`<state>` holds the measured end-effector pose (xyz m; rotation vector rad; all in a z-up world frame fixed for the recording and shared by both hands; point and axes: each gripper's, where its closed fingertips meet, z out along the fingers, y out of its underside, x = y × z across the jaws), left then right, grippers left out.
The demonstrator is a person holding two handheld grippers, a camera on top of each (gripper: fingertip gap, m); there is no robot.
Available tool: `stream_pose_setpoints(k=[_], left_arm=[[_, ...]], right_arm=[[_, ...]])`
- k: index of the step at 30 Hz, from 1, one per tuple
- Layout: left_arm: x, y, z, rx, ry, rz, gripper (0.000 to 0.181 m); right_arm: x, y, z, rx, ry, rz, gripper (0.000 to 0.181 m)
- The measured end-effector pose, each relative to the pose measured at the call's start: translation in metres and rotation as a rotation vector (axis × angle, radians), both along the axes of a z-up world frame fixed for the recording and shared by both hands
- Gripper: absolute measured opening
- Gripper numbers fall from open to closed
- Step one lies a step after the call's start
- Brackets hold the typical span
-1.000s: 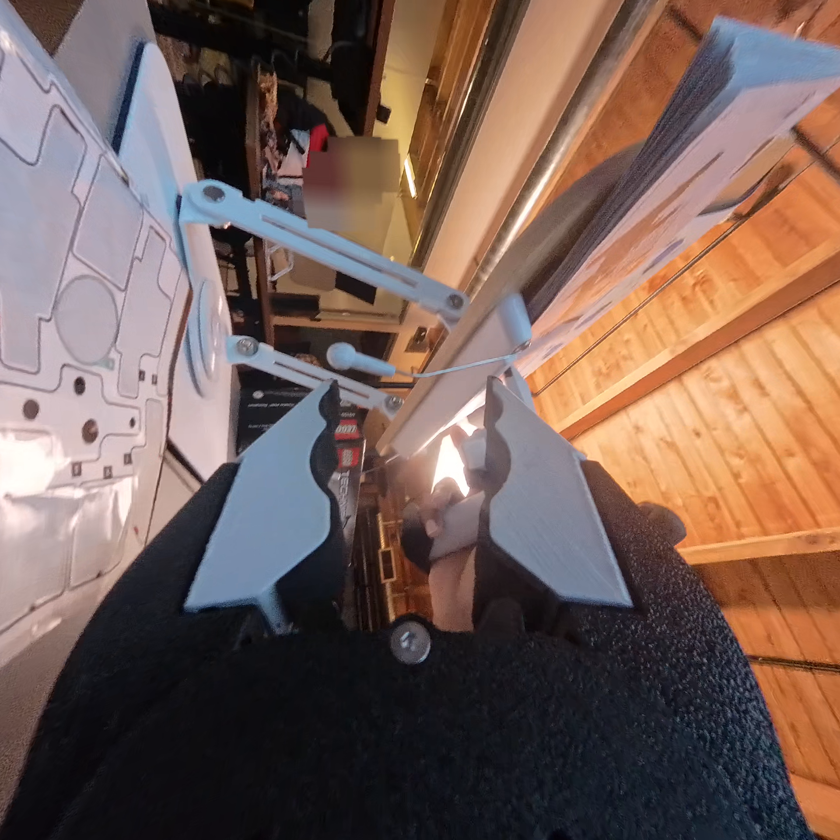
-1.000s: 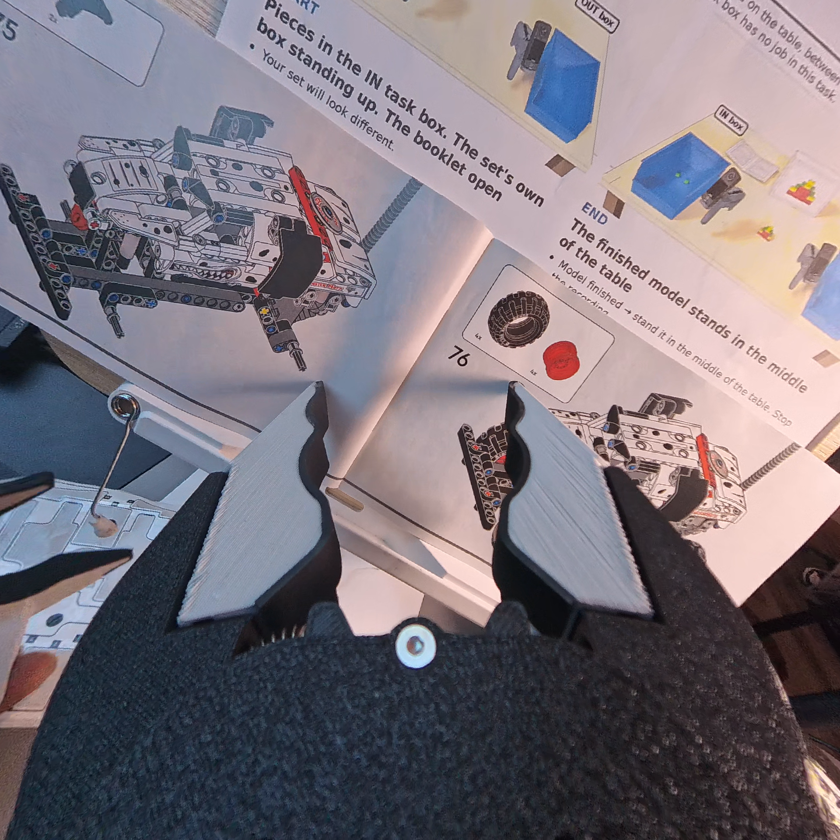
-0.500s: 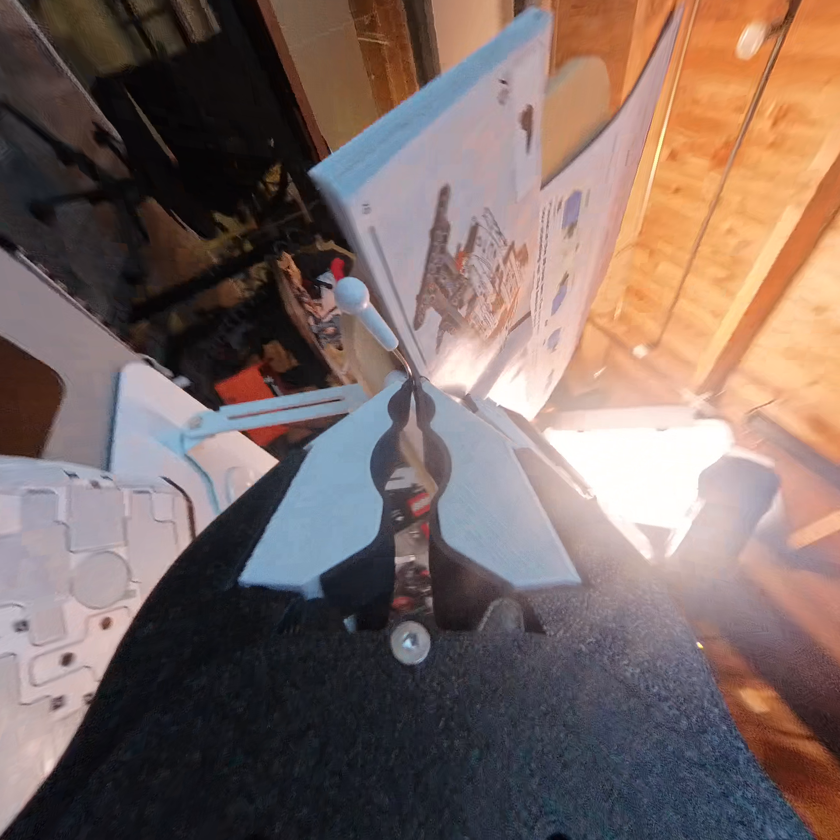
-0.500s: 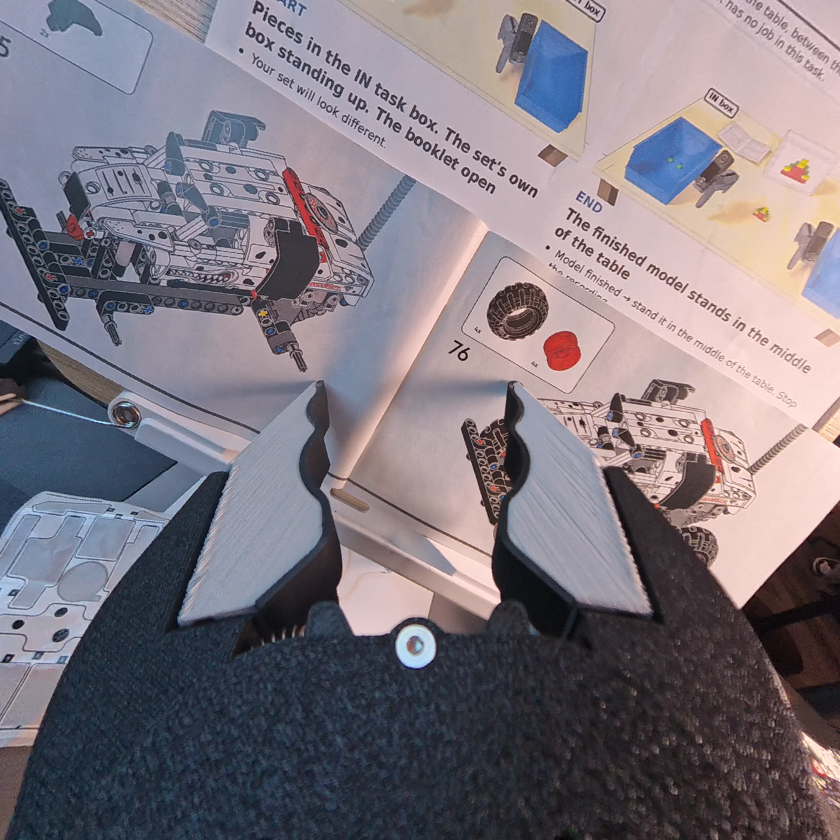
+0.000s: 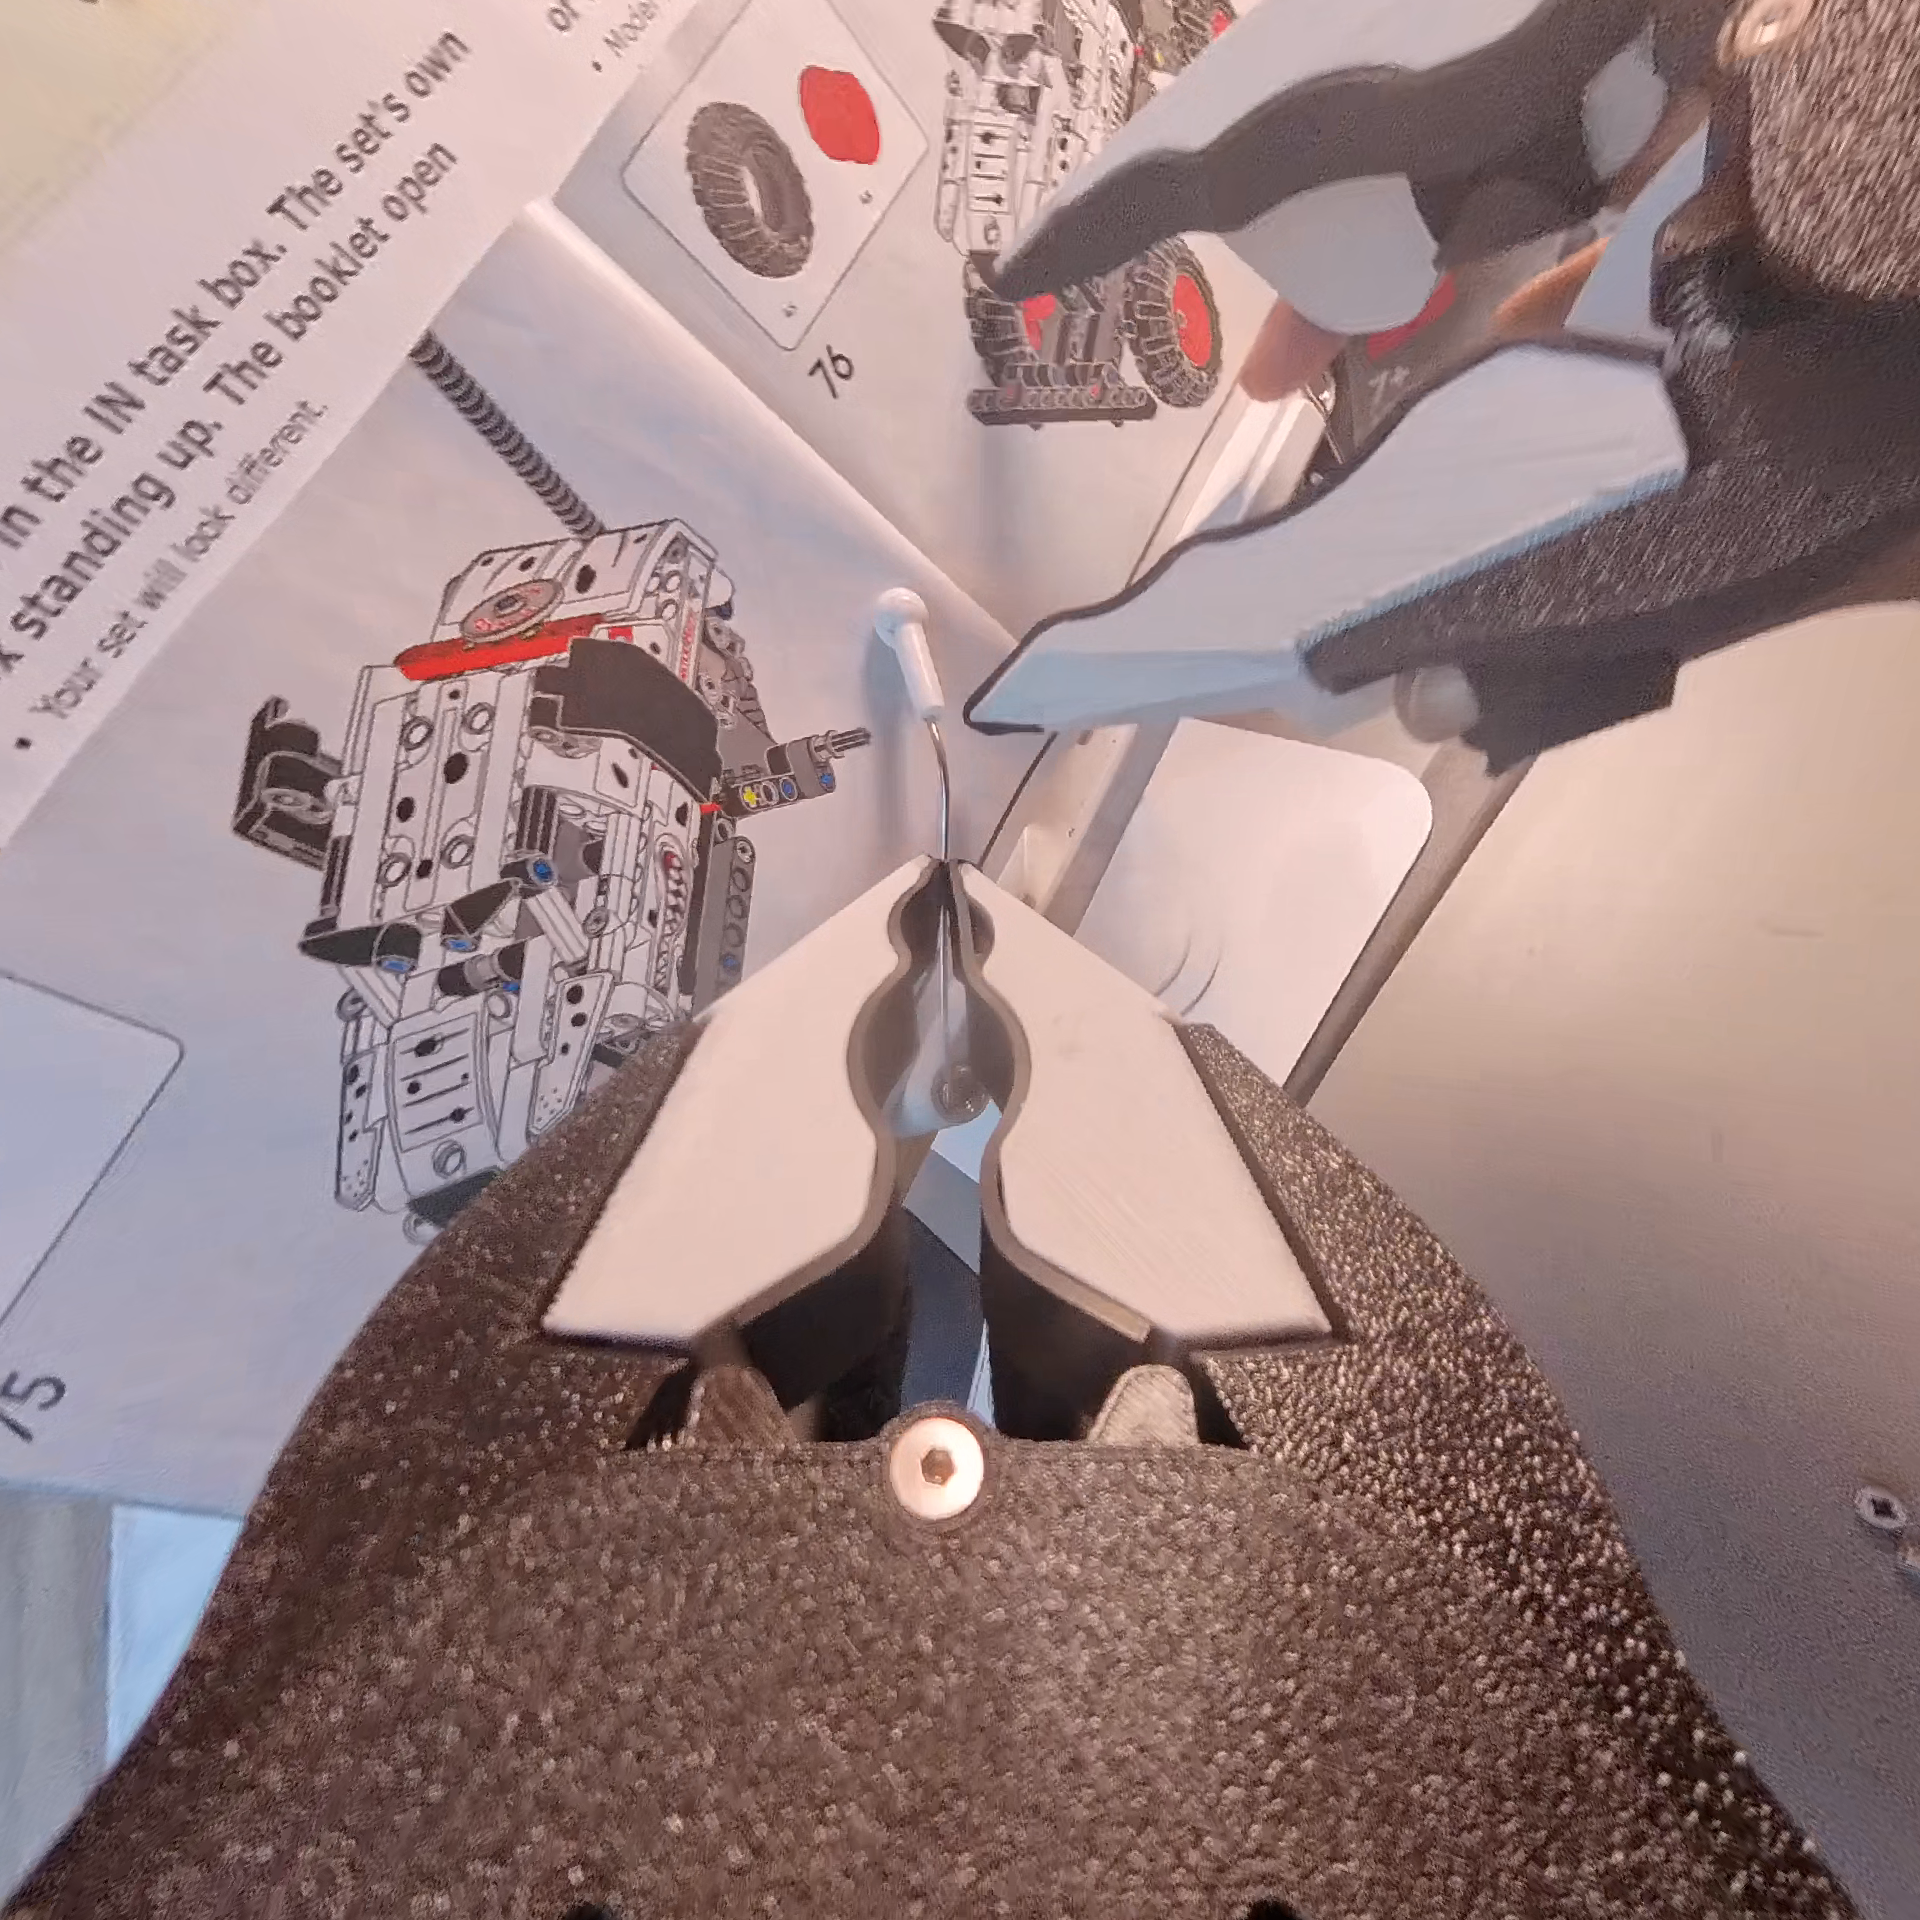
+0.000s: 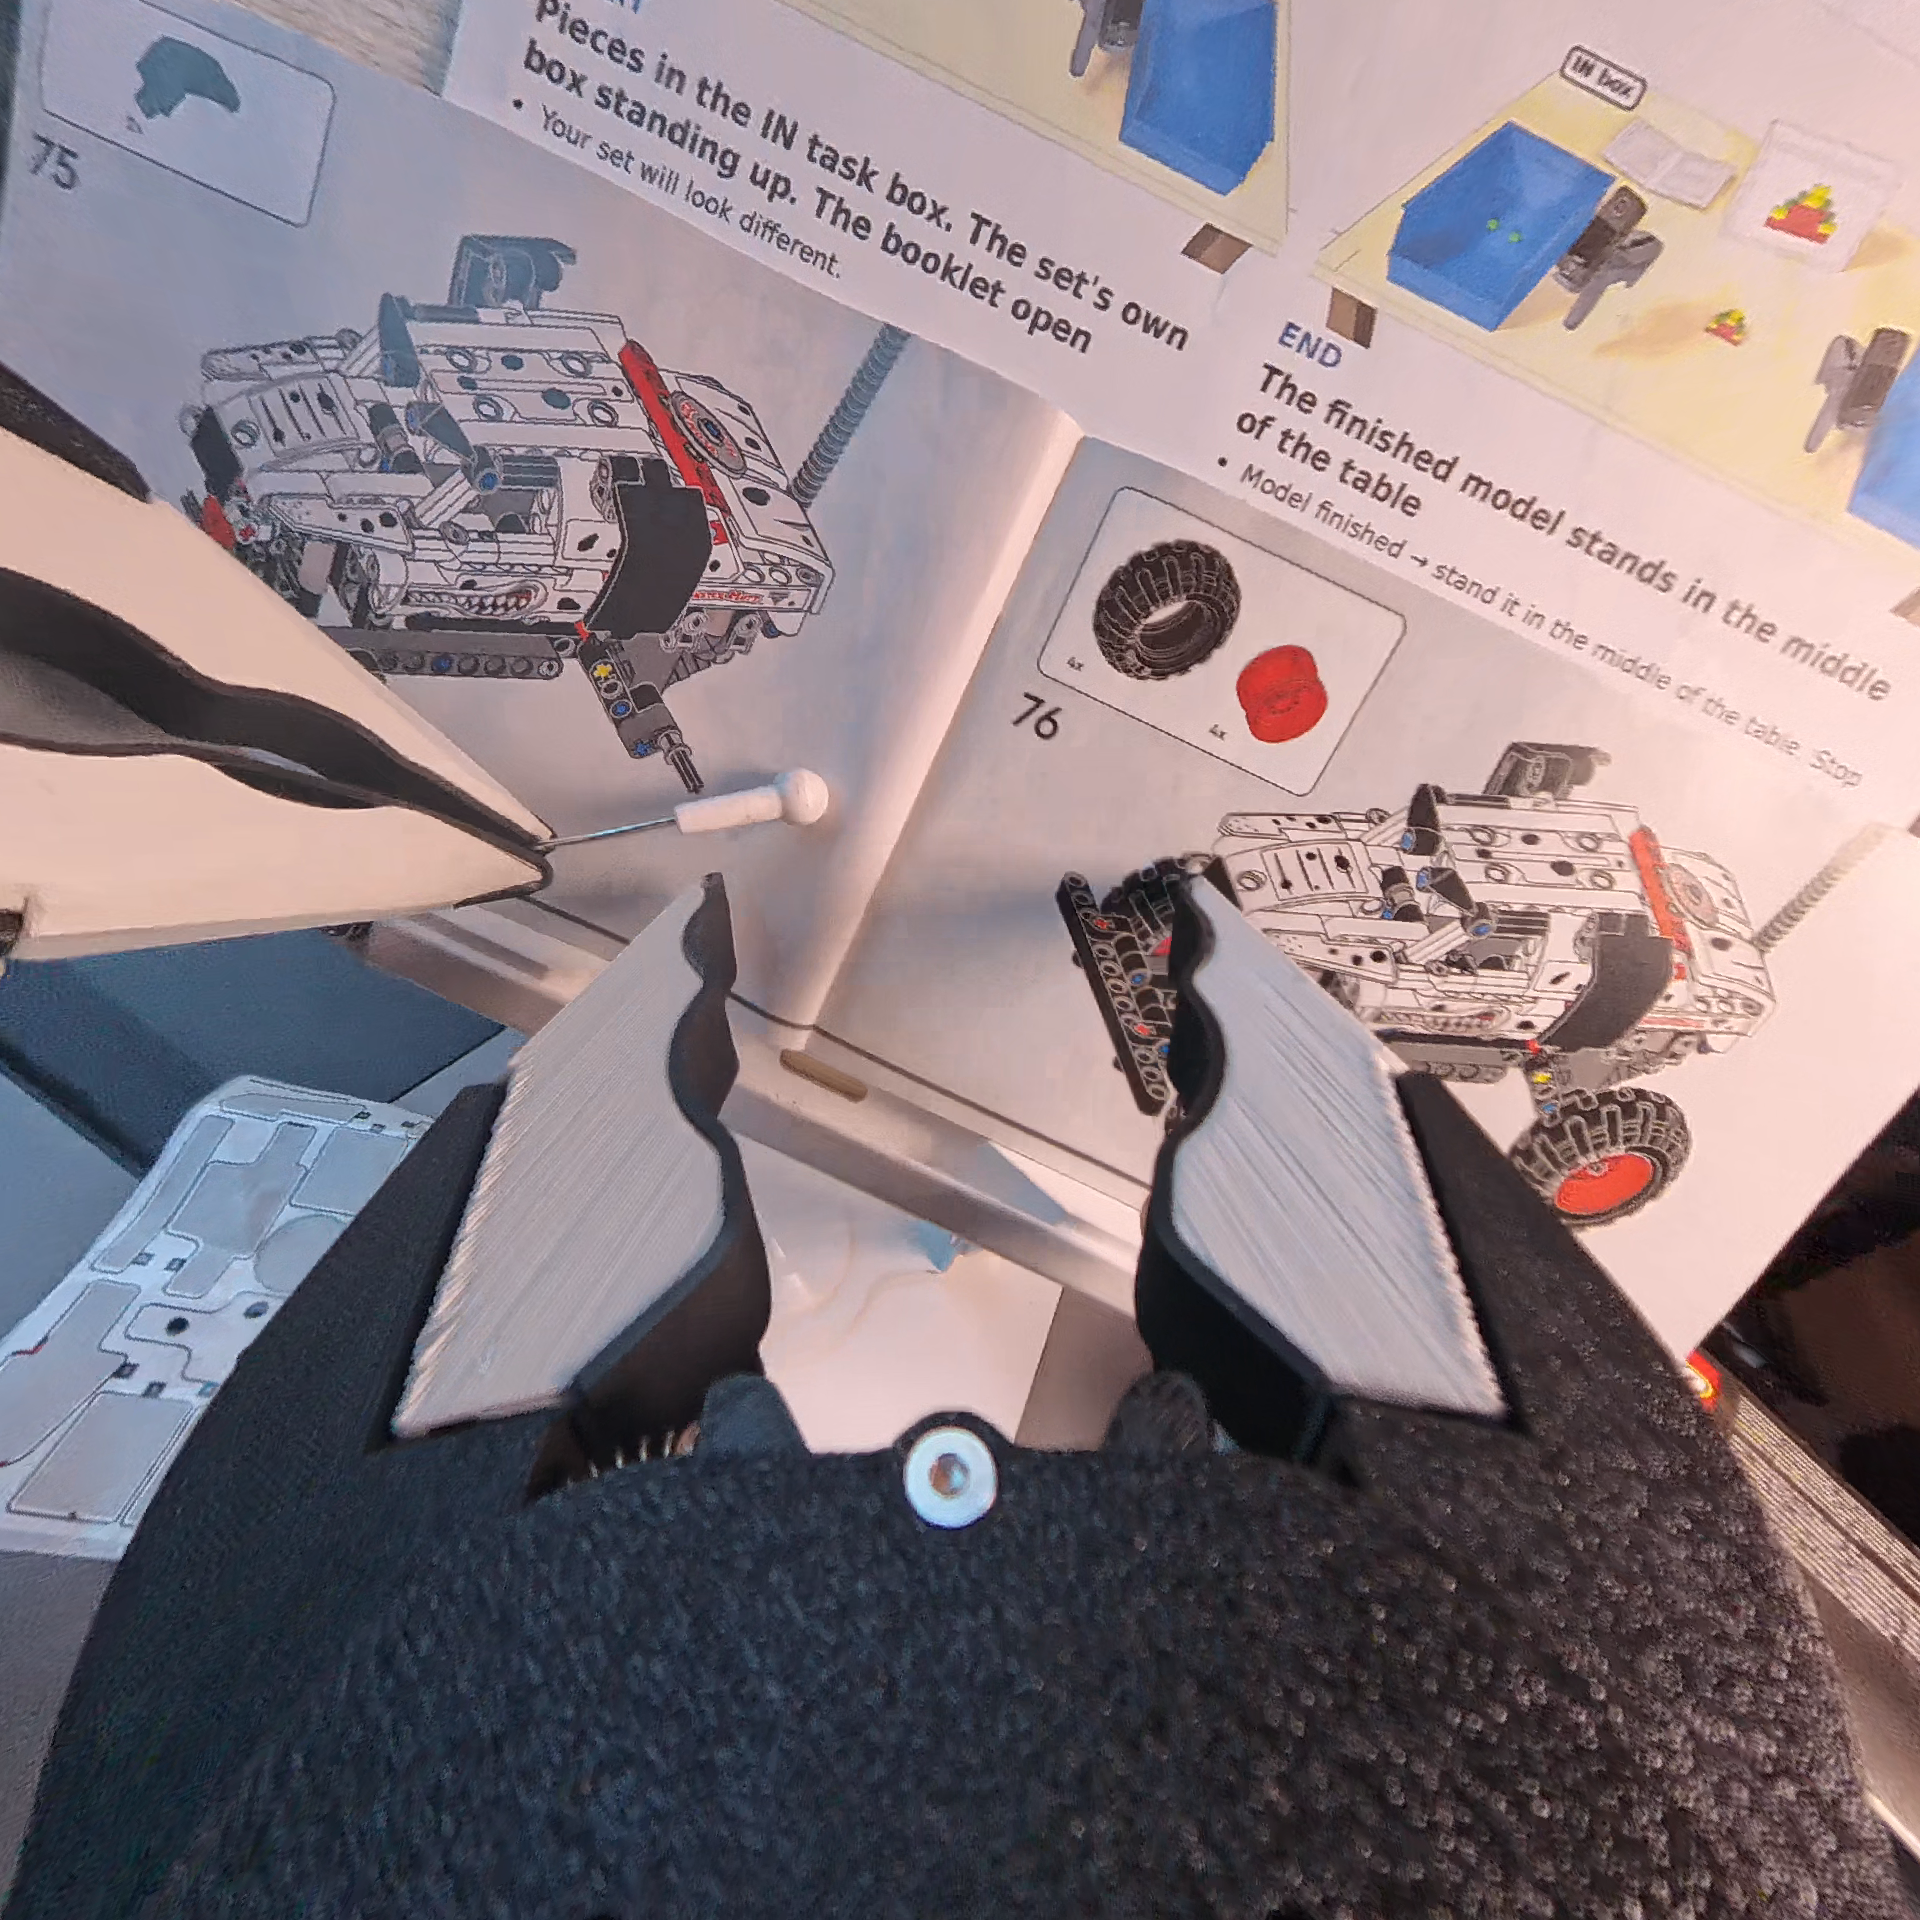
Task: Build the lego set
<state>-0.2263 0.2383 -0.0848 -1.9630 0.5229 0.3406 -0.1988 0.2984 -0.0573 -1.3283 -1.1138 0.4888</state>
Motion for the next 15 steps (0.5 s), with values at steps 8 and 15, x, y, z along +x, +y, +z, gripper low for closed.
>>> stream_pose_setpoints(k=[8, 15], left_arm=[[0.01, -0.001, -0.015, -0.12, 0.146, -0.075, 0.0], [0.013, -0.006, -0.005, -0.062, 0.033, -0.027, 0.017]], right_arm=[[0.087, 0.028, -0.019, -0.074, 0.118, 0.002, 0.071], [0.119, 0.05, -0.064, -0.083, 0.025, -0.03, 0.068]])
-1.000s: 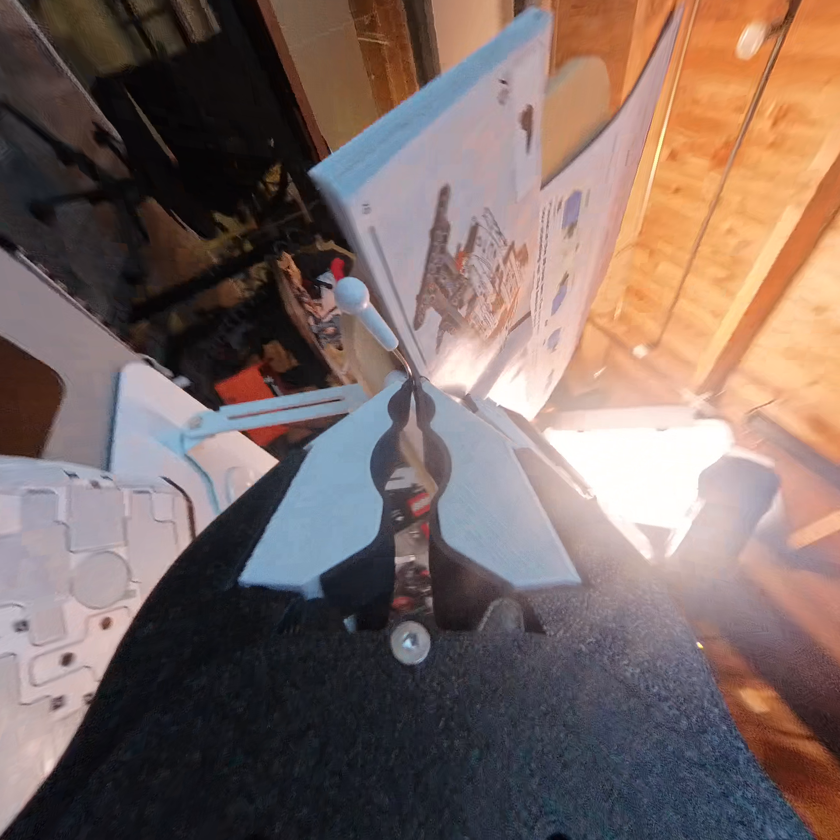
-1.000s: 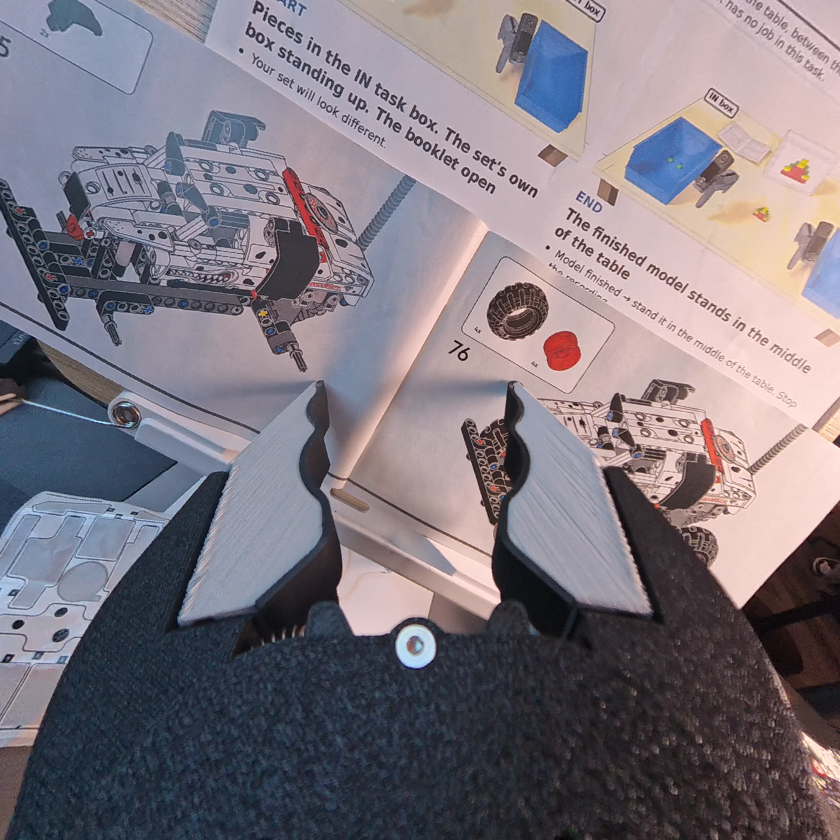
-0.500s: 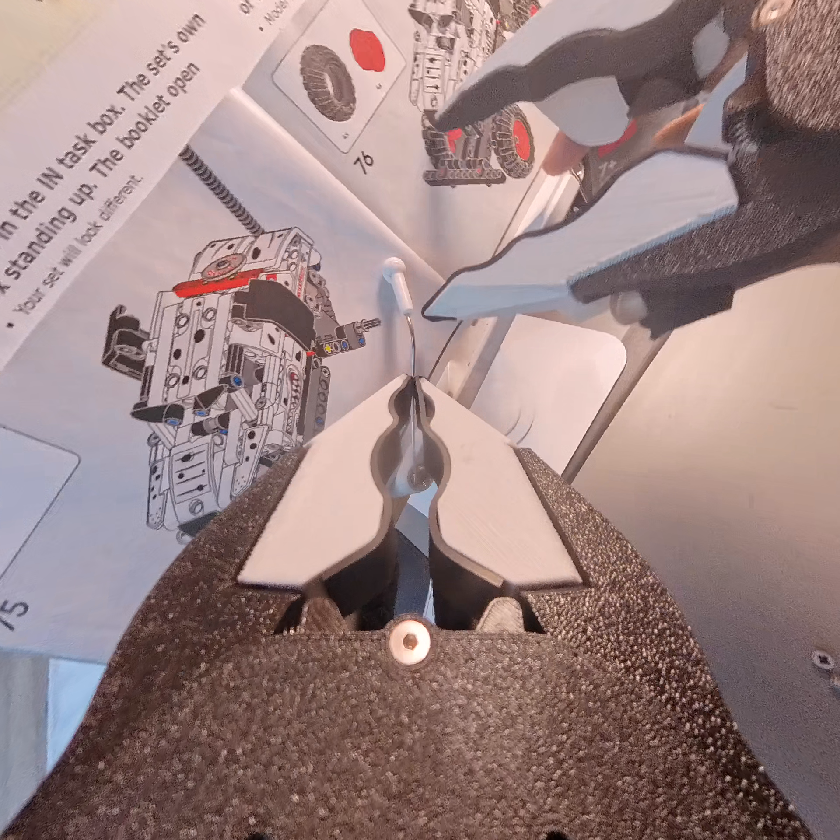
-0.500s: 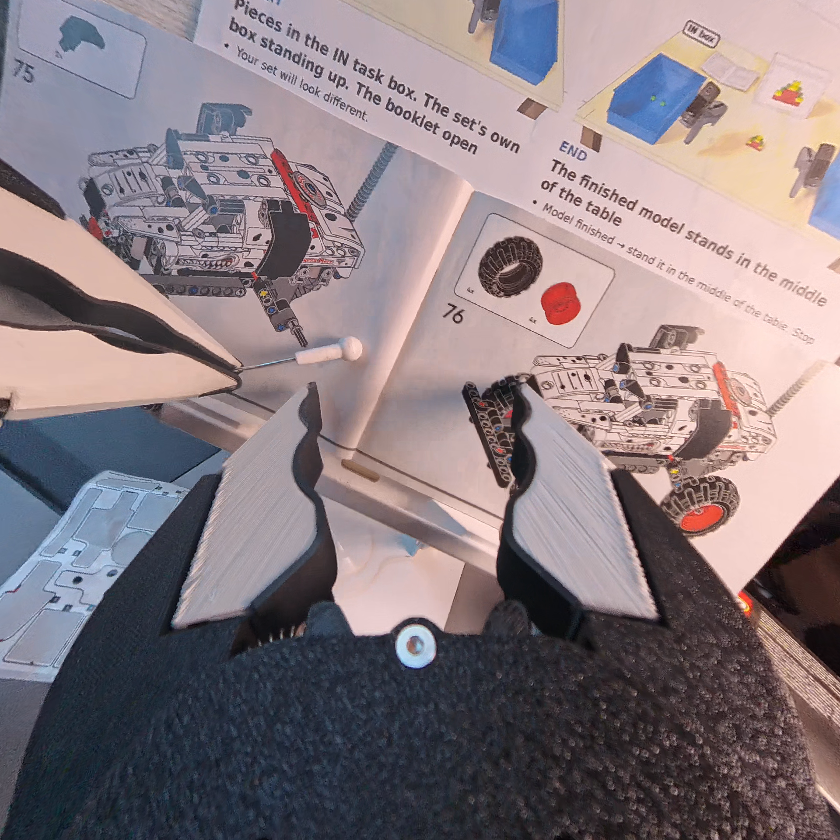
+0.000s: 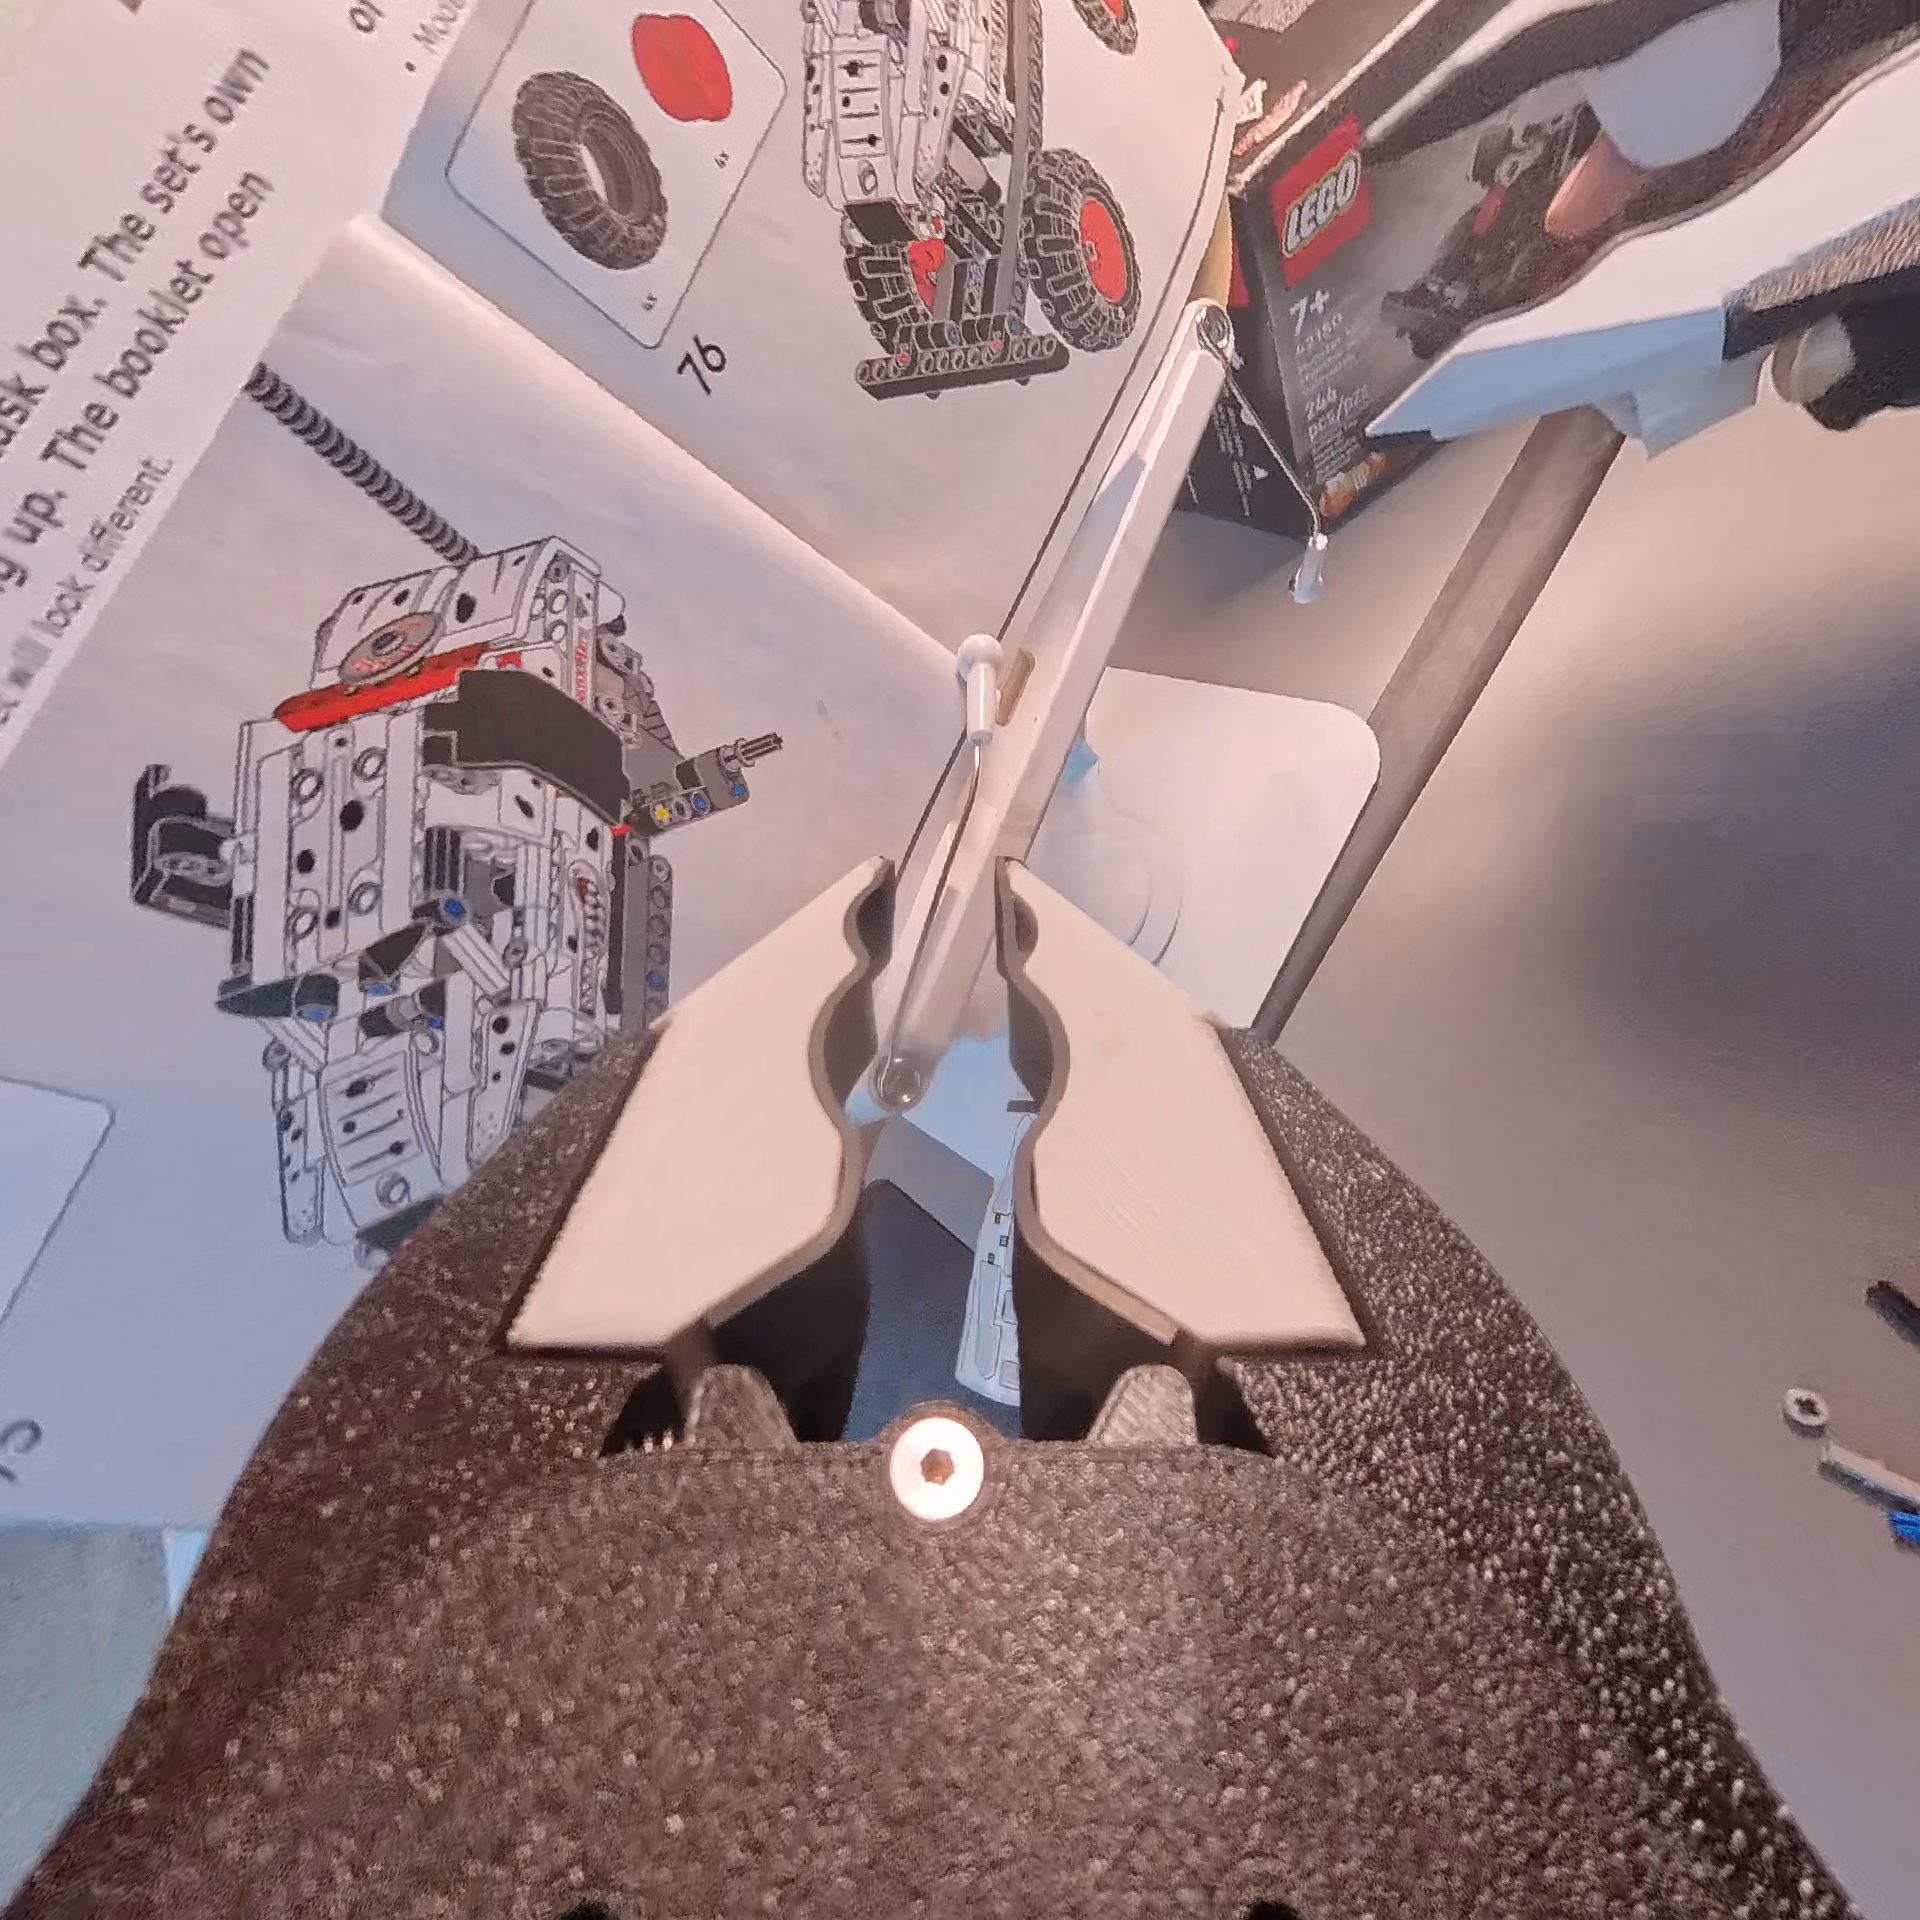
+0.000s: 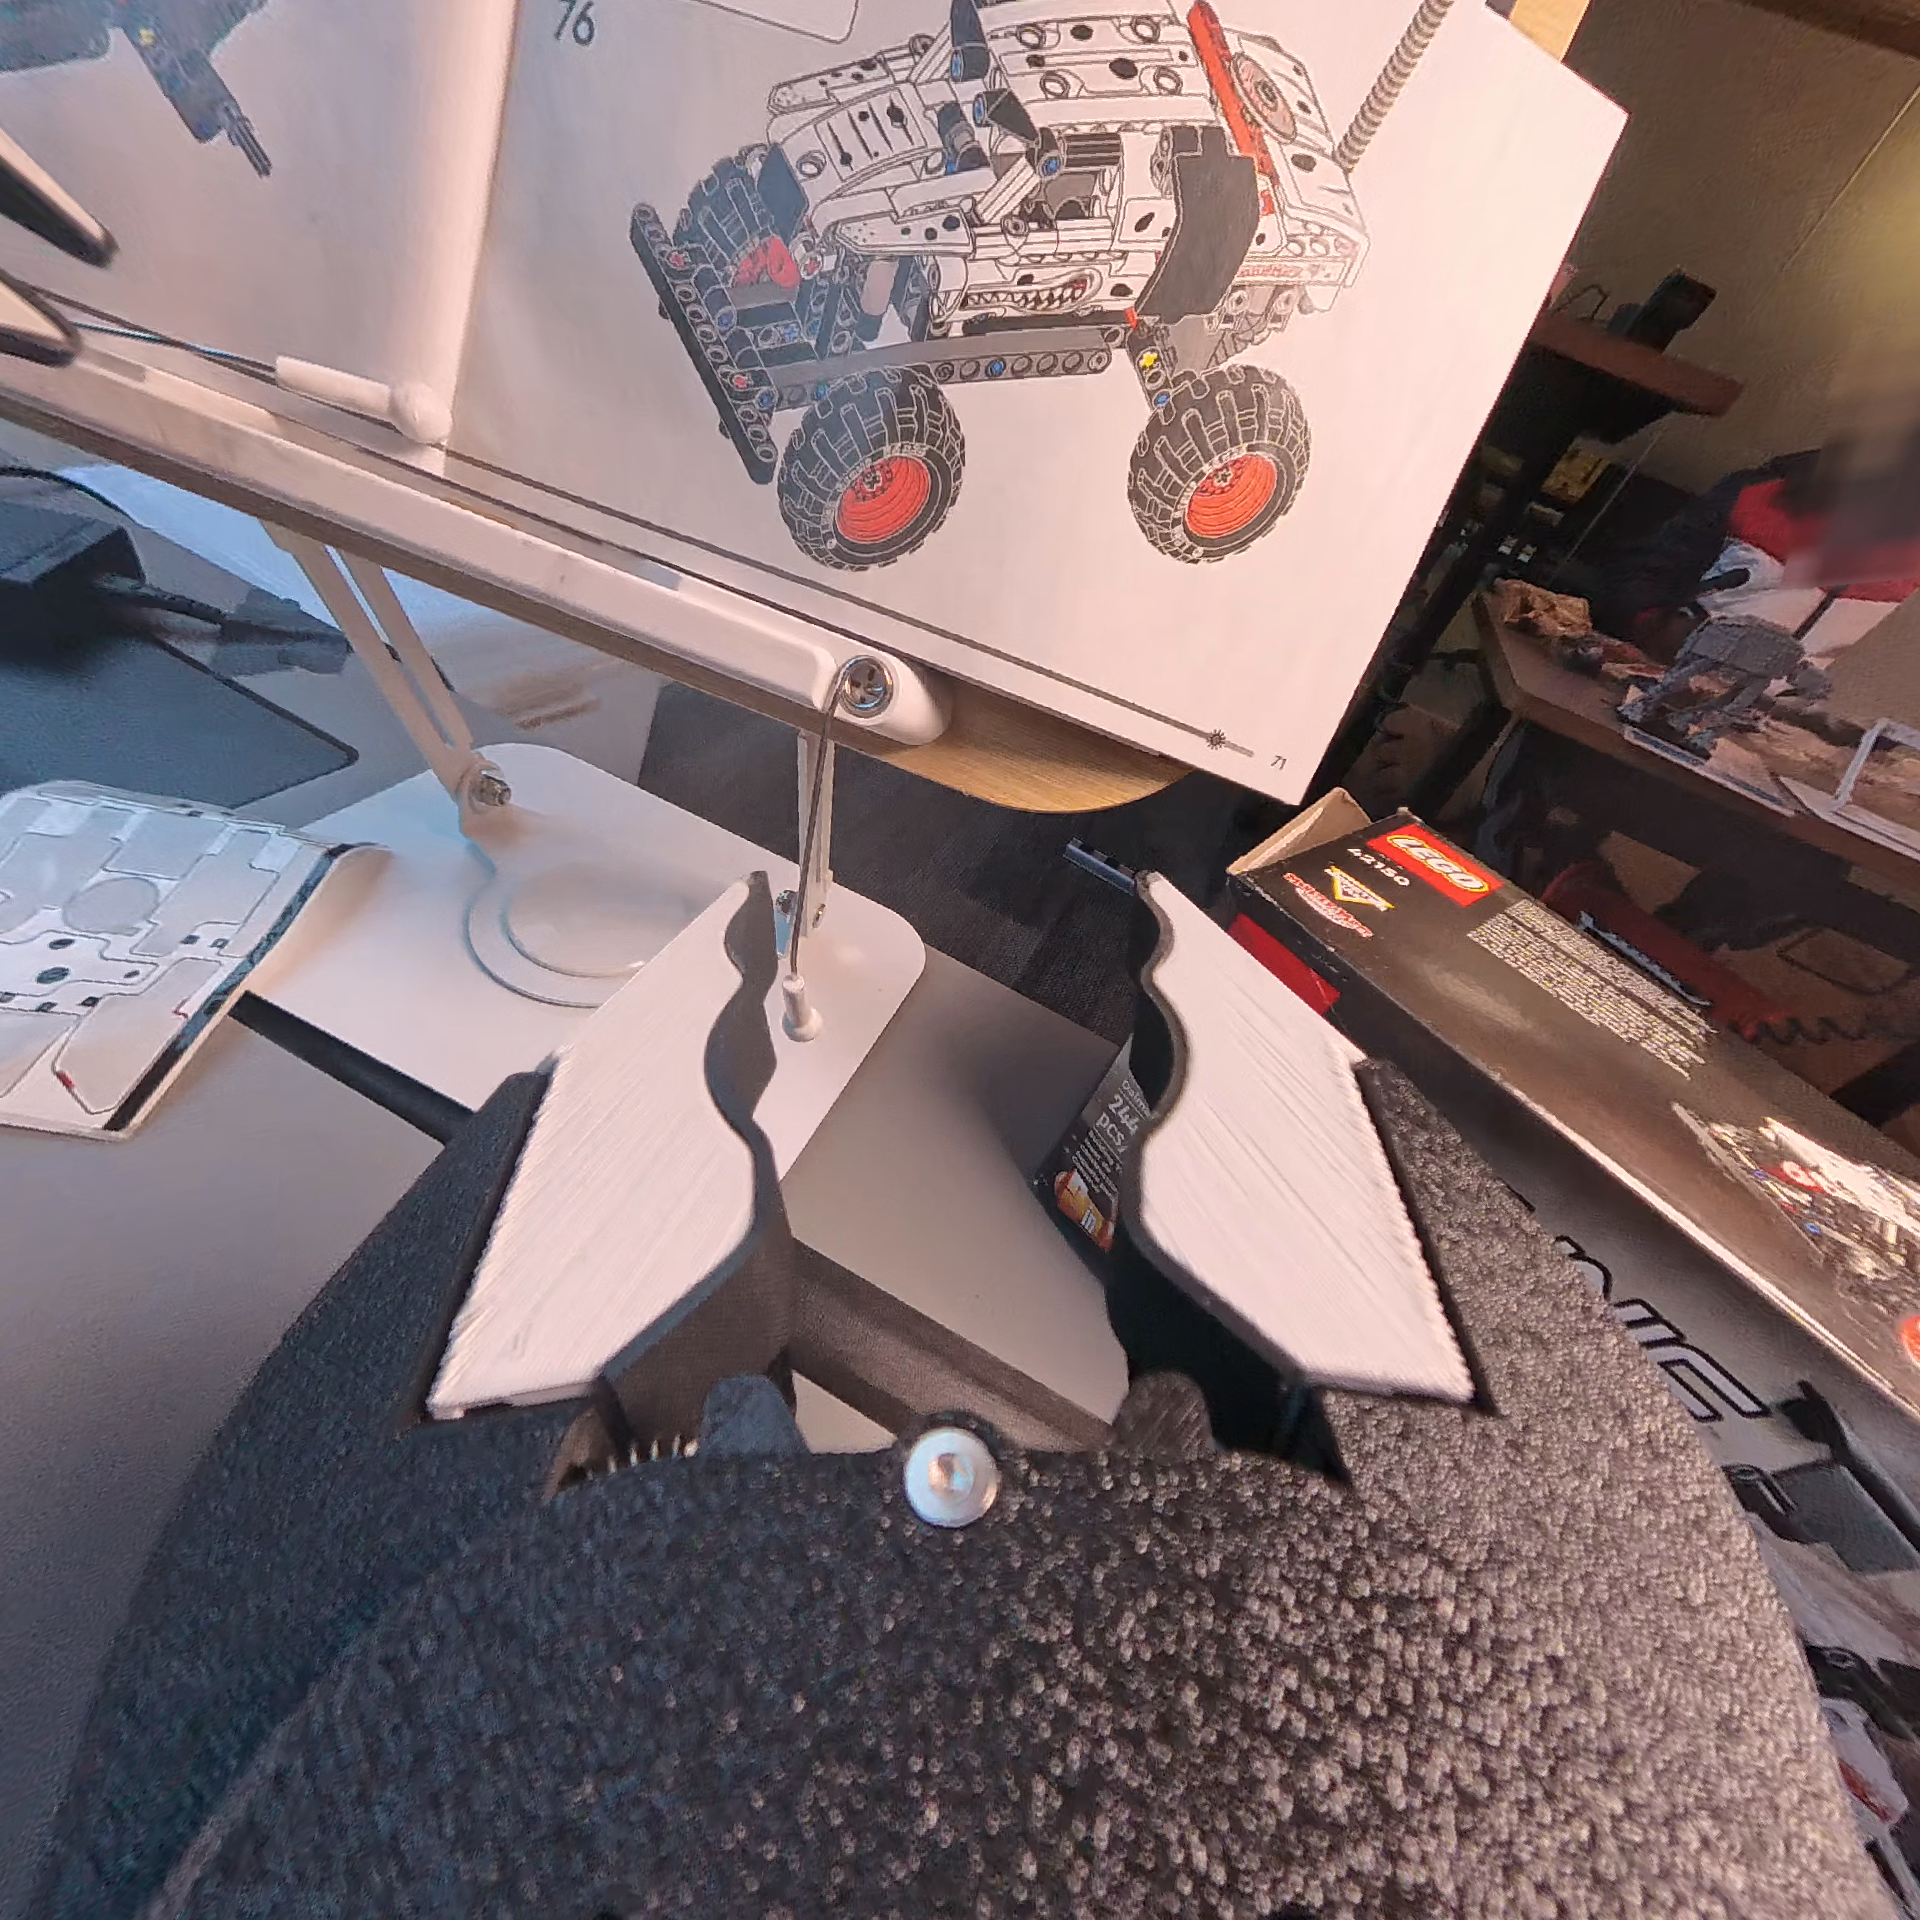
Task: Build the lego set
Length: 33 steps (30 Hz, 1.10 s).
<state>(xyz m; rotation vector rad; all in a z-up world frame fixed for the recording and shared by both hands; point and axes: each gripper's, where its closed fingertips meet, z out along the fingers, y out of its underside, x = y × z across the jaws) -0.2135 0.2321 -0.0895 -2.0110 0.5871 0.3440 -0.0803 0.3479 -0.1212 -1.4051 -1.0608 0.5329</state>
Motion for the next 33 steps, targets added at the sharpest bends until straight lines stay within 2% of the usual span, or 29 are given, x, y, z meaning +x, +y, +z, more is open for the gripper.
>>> stream_pose_setpoints(k=[2, 5, 8, 10, 16, 20, 25, 30, 33], left_arm=[[-0.003, -0.008, 0.008, 0.078, -0.097, 0.042, 0.023], [-0.022, -0.026, 0.026, 0.26, -0.359, 0.155, 0.017], [-0.071, -0.042, 0.021, 0.366, -0.517, 0.377, 0.002], [-0.086, -0.041, 0.006, 0.331, -0.502, 0.413, 0.0], [-0.1, -0.032, 0.007, 0.303, -0.417, 0.437, 0.0], [-0.086, -0.041, 0.016, 0.359, -0.488, 0.401, 0.007], [-0.045, -0.077, 0.035, 0.532, -0.6, 0.339, 0.02], [-0.017, -0.117, 0.042, 0.646, -0.646, 0.35, 0.024], [0.002, -0.139, 0.045, 0.668, -0.622, 0.337, 0.027]], right_arm=[[-0.001, 0.0, 0.002, 0.006, 0.007, 0.001, 0.067], [-0.004, -0.004, 0.007, -0.013, 0.041, 0.007, 0.067], [-0.004, -0.021, 0.008, -0.05, 0.08, 0.036, 0.066], [0.001, -0.039, 0.01, -0.103, 0.126, 0.069, 0.066], [0.047, -0.087, 0.037, -0.198, 0.254, 0.136, 0.066], [0.093, -0.109, 0.048, -0.213, 0.275, 0.124, 0.065], [0.149, -0.133, 0.059, -0.206, 0.334, 0.071, 0.064], [0.182, -0.159, 0.058, -0.244, 0.441, 0.014, 0.062], [0.194, -0.167, 0.048, -0.189, 0.459, -0.041, 0.061]])
